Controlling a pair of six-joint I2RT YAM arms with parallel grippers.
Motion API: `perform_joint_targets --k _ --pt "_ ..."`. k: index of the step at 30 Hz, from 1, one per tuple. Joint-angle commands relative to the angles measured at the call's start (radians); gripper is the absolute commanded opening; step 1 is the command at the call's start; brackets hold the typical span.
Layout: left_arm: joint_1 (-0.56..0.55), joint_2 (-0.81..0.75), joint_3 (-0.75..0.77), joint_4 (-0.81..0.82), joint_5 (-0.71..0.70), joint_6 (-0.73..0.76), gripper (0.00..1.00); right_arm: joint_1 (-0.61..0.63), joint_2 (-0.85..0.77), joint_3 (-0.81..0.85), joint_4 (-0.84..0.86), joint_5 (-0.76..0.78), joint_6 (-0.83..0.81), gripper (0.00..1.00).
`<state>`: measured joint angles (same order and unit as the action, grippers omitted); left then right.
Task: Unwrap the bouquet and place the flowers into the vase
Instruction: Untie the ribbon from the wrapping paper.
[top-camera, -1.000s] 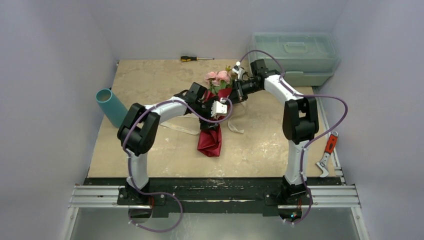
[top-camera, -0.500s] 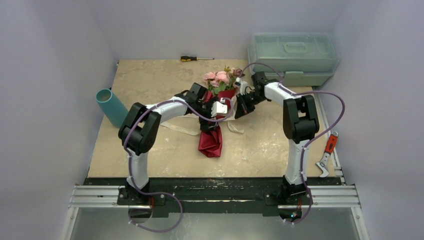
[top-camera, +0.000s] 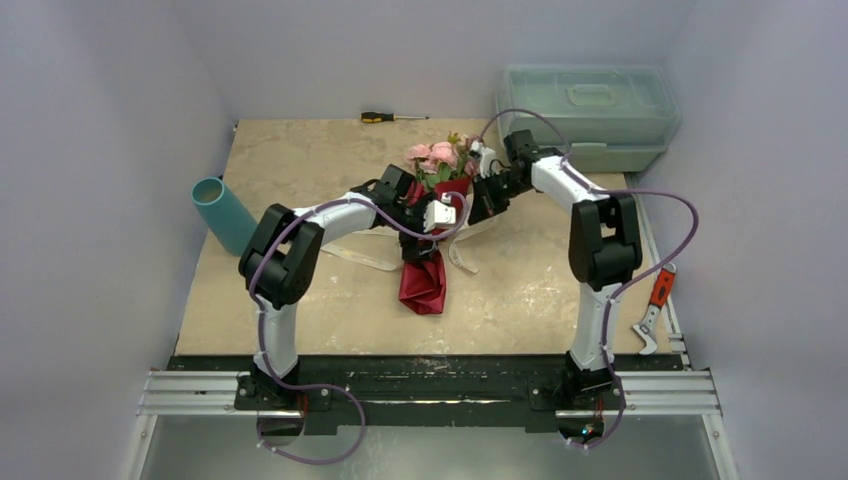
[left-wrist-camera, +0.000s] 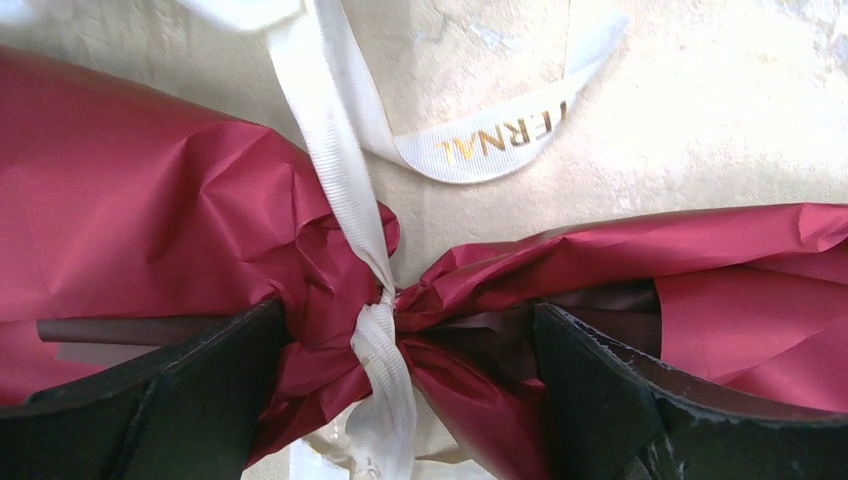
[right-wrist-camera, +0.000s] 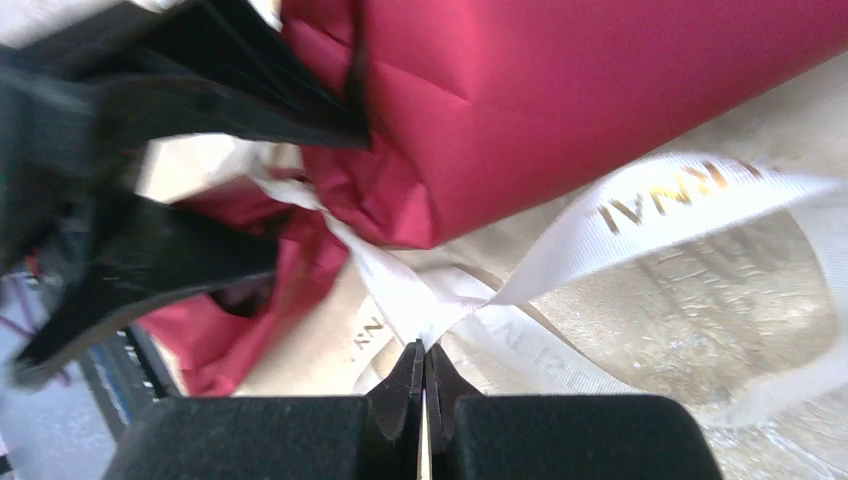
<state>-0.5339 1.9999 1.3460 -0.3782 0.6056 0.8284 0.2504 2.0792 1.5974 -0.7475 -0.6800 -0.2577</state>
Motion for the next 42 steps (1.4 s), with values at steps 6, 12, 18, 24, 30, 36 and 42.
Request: perform_joint_targets --k 6,12,18,24,30,36,42 --pt "0.014 0.061 -0.039 -0.126 -0.104 -0.032 0.98 -0.090 -0.079 0.006 -0.016 -0.001 -0.001 0.00" --pt "0.014 0.066 -0.036 -0.132 -0.103 -0.023 0.98 0.042 -0.097 0.006 0.042 -0.116 0.097 0.00" --pt "0.015 0.064 -0.036 -0.134 -0.099 -0.022 0.98 -0.008 -0.061 -0.001 0.017 -0.055 0.033 0.00" --pt "0.017 0.061 -0.037 -0.131 -0.099 -0.023 0.98 -0.160 -0.062 0.053 -0.095 0.023 -0.073 0.00" --pt "0.017 0.058 -0.041 -0.131 -0.095 -0.019 0.98 -0.067 -0.105 -0.031 -0.002 -0.037 0.037 0.00" --pt "0.026 -0.017 -0.079 -0.062 -0.043 -0.034 1.00 -0.005 -0.103 -0.019 0.050 -0.162 0.098 0.11" --pt "0.031 -0.177 -0.159 0.152 0.061 -0.115 1.00 0.065 -0.077 -0.018 0.081 -0.179 0.132 0.28"
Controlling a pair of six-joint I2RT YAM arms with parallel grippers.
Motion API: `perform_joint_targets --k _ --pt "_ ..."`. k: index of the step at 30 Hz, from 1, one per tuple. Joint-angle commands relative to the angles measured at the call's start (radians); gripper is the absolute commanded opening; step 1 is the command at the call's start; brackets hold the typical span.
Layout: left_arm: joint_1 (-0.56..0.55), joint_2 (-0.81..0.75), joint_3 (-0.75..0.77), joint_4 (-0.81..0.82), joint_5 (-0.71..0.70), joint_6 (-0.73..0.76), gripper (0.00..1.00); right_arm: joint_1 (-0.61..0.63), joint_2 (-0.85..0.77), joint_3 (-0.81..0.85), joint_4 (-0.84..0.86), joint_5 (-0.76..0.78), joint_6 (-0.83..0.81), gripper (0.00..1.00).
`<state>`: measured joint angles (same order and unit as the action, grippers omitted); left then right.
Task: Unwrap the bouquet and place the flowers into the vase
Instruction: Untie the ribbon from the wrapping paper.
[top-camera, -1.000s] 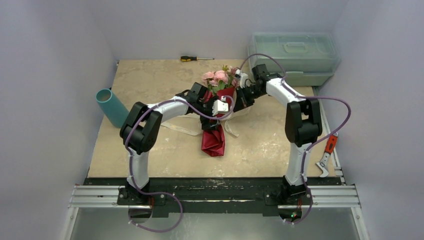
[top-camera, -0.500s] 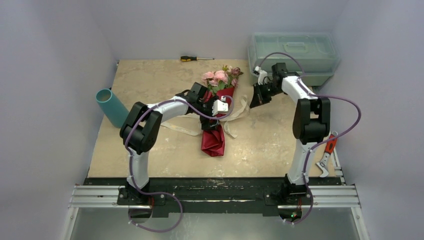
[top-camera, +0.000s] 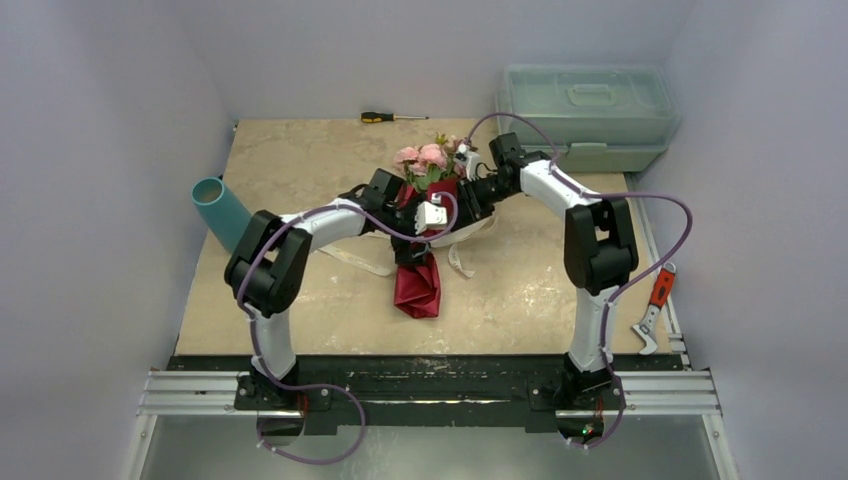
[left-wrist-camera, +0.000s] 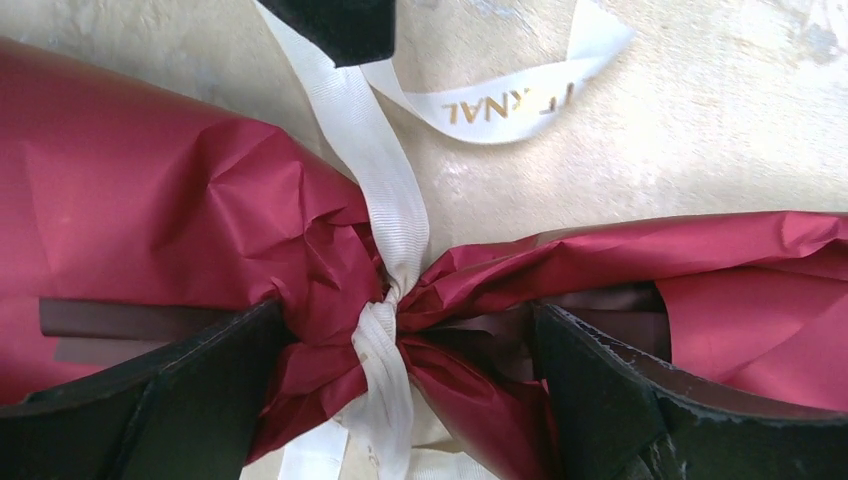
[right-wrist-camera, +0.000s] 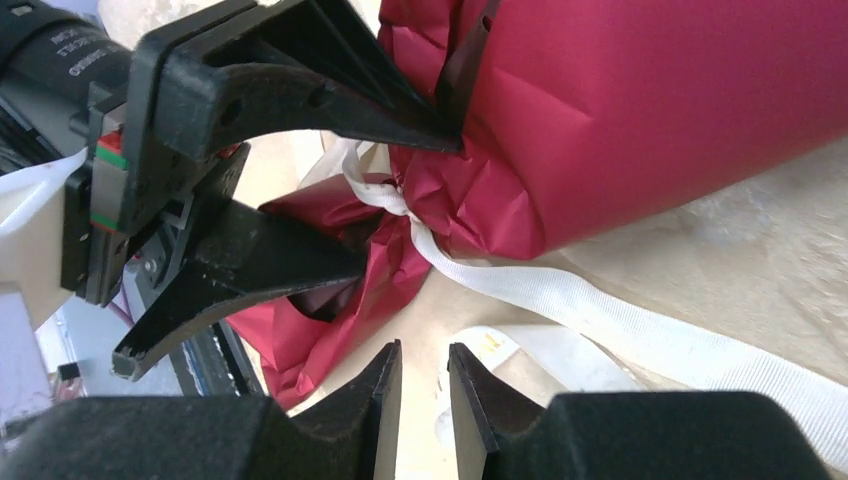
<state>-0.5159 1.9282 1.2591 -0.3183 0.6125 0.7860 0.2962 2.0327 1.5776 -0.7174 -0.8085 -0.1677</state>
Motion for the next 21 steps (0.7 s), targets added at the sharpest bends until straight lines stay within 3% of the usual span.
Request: perform_joint_targets --k 1,6,8,10,11,13,16,18,21 --pt "0.013 -0.133 -0.098 0.155 0.069 -0.095 1.00 0.024 -0.025 0.000 0.061 -0.052 0.044 0.28" --pt "0.016 -0.226 -0.163 0.351 0.105 -0.180 1.00 0.034 -0.002 0.033 0.090 -0.050 0.067 0.27" --pt "0.029 -0.259 -0.169 0.367 0.100 -0.194 0.95 0.037 0.003 0.054 0.087 -0.059 0.073 0.27" --pt "0.050 -0.285 -0.166 0.356 0.104 -0.196 0.80 0.044 -0.001 0.063 0.091 -0.070 0.087 0.27" --pt "0.058 -0.293 -0.153 0.329 0.119 -0.181 0.66 0.049 -0.008 0.064 0.095 -0.076 0.091 0.27" --pt "0.068 -0.290 -0.115 0.187 0.155 -0.097 0.42 0.061 -0.013 0.065 0.102 -0.096 0.103 0.27" --pt "0.068 -0.274 -0.093 0.016 0.188 0.070 0.17 0.084 -0.001 0.068 0.118 -0.105 0.121 0.24" --pt "0.068 -0.272 -0.110 0.001 0.185 0.124 0.03 0.099 0.020 0.079 0.140 -0.100 0.138 0.21" --pt "0.065 -0.261 -0.120 -0.009 0.178 0.167 0.00 0.116 0.049 0.101 0.153 -0.086 0.148 0.18"
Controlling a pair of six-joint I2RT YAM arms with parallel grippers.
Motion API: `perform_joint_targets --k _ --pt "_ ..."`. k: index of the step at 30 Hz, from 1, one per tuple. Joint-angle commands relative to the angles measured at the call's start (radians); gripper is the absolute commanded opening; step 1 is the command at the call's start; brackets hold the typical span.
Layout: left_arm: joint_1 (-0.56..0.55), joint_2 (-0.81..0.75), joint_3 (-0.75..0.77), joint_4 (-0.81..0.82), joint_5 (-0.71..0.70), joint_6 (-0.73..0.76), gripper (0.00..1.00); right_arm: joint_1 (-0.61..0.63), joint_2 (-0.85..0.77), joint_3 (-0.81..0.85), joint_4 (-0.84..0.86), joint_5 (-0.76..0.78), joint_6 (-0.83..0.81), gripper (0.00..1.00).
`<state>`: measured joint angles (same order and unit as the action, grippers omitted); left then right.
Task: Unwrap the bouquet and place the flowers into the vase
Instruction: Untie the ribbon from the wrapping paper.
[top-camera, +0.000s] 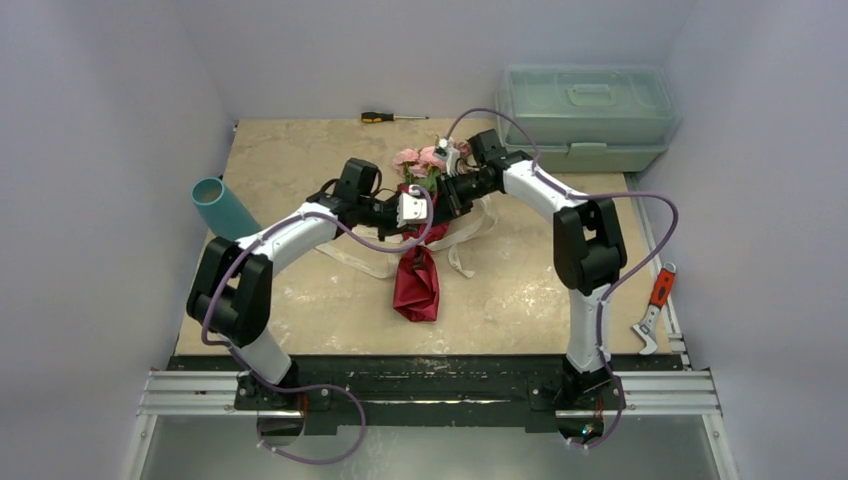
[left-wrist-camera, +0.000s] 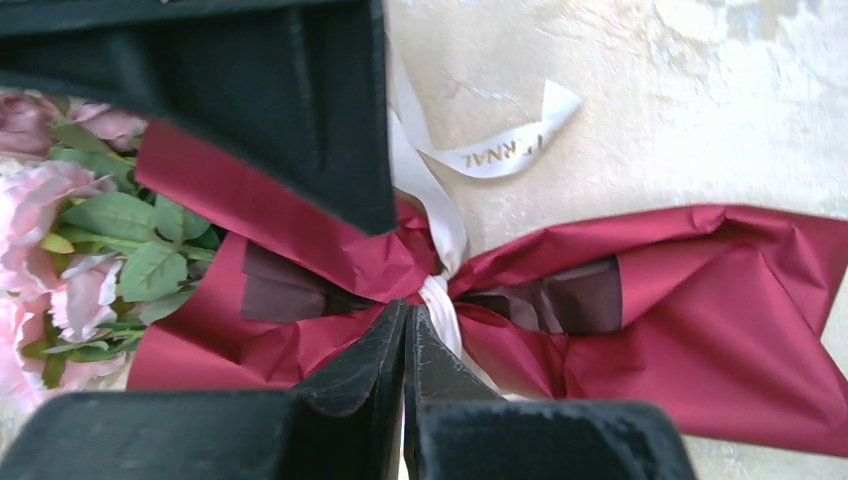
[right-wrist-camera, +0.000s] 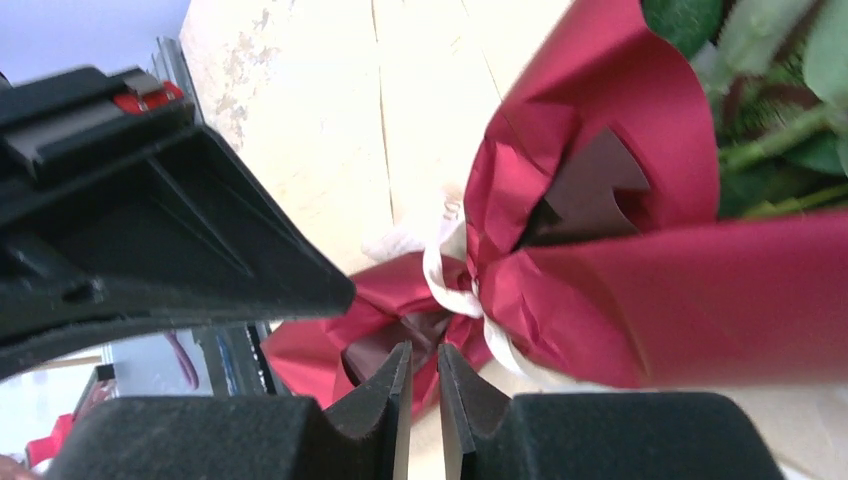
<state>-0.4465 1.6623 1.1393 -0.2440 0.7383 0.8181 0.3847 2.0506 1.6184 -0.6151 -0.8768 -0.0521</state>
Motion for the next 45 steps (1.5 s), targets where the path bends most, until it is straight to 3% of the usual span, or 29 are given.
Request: perform_joint_targets --k 1,10,23,33,41,45 --pt "-0.006 0.013 0.005 -0.094 0.050 0.150 0.00 0.032 0.041 0.063 0.053 -0.009 0.031 0.18" --pt "-0.021 0.109 0.034 -0.142 0.017 0.217 0.00 0.042 0.161 0.102 0.084 0.093 0.046 0.18" --pt "-0.055 0.179 0.074 -0.038 -0.032 0.124 0.00 0.058 0.217 0.127 0.057 0.171 0.035 0.18" --pt "-0.055 0.243 0.091 -0.052 -0.100 0.110 0.00 0.062 0.232 0.142 0.046 0.199 0.039 0.18" --pt "-0.055 0.244 0.100 -0.084 -0.155 0.116 0.15 0.065 0.255 0.156 0.020 0.237 0.012 0.18" --pt "-0.055 0.241 0.098 -0.149 -0.153 0.156 0.18 0.065 0.271 0.174 0.001 0.255 -0.006 0.17"
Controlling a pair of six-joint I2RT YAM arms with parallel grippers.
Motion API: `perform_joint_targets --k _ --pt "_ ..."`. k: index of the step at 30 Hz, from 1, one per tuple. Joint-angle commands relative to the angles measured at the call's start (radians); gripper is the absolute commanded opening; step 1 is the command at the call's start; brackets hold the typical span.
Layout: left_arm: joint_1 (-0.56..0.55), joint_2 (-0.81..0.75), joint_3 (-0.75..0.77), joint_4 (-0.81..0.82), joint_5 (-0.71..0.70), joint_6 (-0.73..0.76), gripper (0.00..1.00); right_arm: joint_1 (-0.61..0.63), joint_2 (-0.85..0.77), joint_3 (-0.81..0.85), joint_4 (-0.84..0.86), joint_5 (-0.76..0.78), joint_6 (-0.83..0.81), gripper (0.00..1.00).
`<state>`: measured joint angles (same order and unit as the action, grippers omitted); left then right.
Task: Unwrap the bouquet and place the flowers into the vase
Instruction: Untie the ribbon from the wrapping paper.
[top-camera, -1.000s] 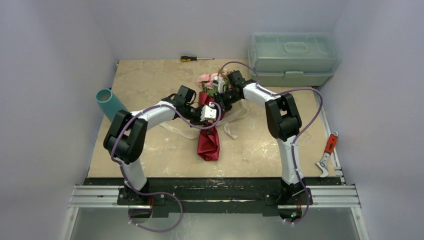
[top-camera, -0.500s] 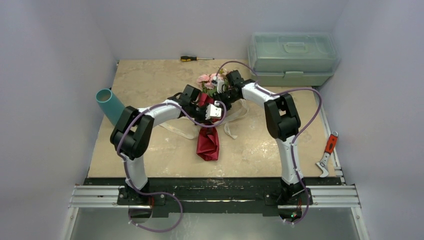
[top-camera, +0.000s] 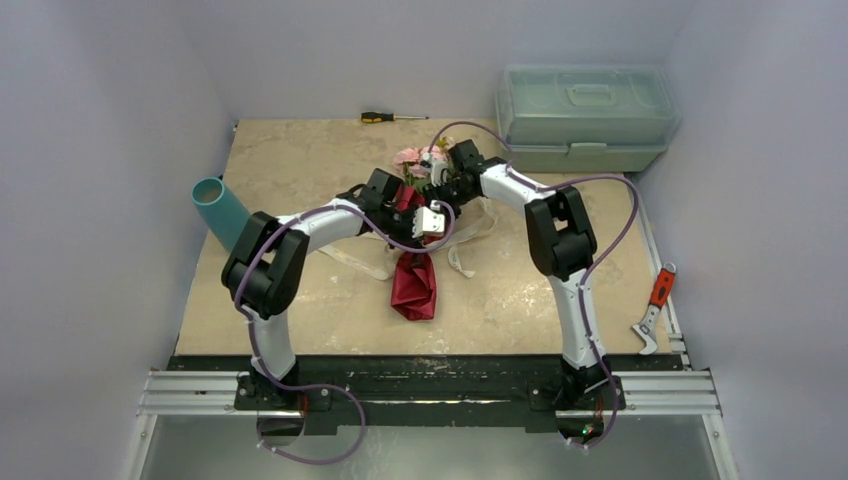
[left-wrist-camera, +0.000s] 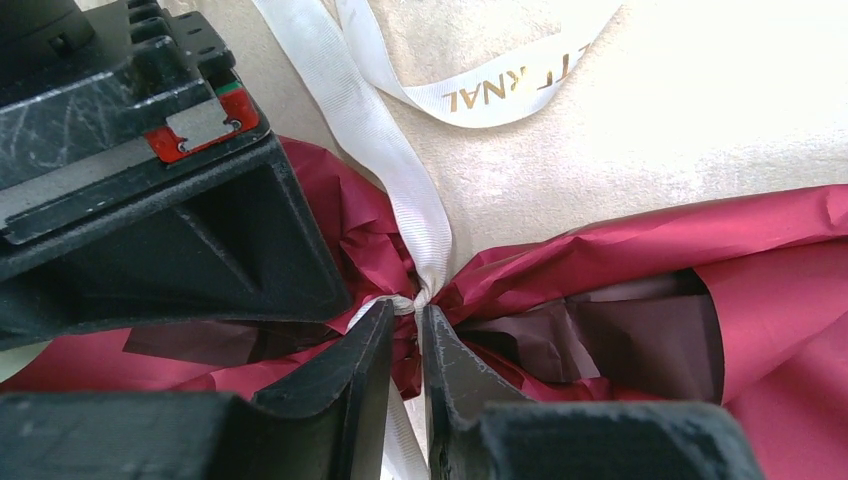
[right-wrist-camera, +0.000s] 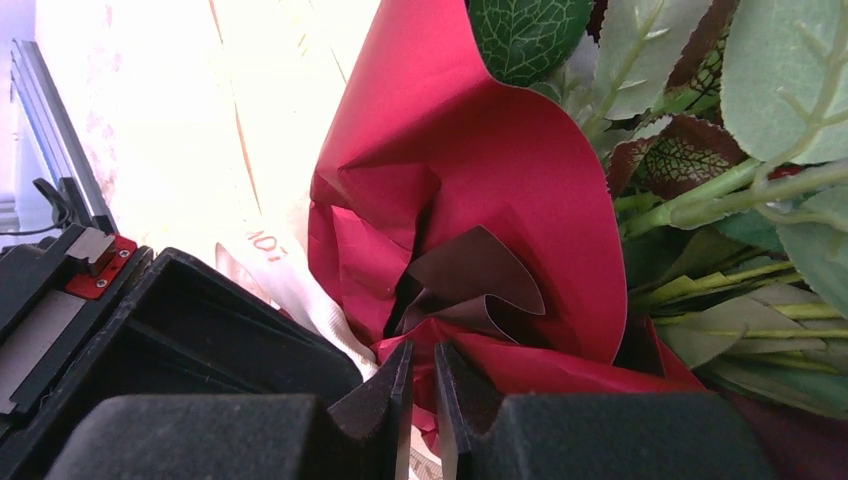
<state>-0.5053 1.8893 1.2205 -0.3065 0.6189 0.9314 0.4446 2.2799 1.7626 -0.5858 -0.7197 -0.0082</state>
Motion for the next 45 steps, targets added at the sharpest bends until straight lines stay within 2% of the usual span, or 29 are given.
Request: perform_joint_targets --k 1,11,18,20,24,28,31,34,39,43,45 --pt "0.004 0.022 0.021 -0.105 -0.034 0.046 0.18 0.005 0.045 0.032 -0.032 0.101 -0.053 0.17" --pt "-0.001 0.169 0.124 -0.280 -0.100 0.096 0.12 0.005 0.068 0.060 -0.049 0.126 -0.061 0.17" --pt "-0.020 0.211 0.102 -0.319 -0.192 0.109 0.23 0.005 0.092 0.083 -0.057 0.116 -0.061 0.17" --pt "-0.021 0.221 0.099 -0.320 -0.207 0.104 0.18 0.005 0.097 0.086 -0.057 0.116 -0.059 0.17" --pt "-0.022 0.221 0.097 -0.299 -0.218 0.088 0.00 0.005 0.105 0.089 -0.057 0.125 -0.061 0.17" --pt "-0.022 0.154 0.107 -0.214 -0.174 0.004 0.00 0.005 0.115 0.095 -0.072 0.182 -0.090 0.16" --pt "-0.021 0.064 0.078 -0.057 -0.159 -0.130 0.00 0.005 0.122 0.095 -0.083 0.218 -0.106 0.13" --pt "-0.018 -0.031 0.012 0.153 -0.185 -0.289 0.00 0.004 0.130 0.097 -0.097 0.243 -0.124 0.11" --pt "-0.015 -0.120 -0.069 0.358 -0.276 -0.476 0.00 0.005 0.136 0.094 -0.113 0.265 -0.144 0.10" --pt "-0.008 -0.149 -0.096 0.408 -0.338 -0.521 0.00 0.004 0.132 0.087 -0.112 0.266 -0.147 0.10" --pt "0.028 -0.158 -0.087 0.388 -0.238 -0.532 0.00 0.005 0.134 0.091 -0.115 0.262 -0.145 0.10"
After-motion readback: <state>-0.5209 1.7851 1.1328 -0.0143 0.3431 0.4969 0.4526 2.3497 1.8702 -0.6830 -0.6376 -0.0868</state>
